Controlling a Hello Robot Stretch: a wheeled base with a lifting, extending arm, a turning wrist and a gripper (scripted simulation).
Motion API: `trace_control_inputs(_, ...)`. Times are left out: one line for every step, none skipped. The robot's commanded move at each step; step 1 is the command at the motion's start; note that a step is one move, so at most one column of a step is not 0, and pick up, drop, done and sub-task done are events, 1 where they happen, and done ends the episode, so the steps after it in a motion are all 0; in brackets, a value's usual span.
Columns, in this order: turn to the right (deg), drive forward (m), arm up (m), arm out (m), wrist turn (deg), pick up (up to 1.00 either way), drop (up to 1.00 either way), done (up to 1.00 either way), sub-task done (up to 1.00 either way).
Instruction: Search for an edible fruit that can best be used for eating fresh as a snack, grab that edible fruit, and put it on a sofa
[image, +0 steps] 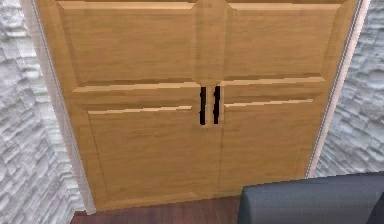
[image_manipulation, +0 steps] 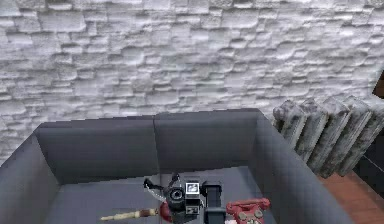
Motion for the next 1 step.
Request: trace_control_inputs(0.0, 0.0, 0.0, 0.0, 0.0, 0.0, 0.0, 1.0, 0.0)
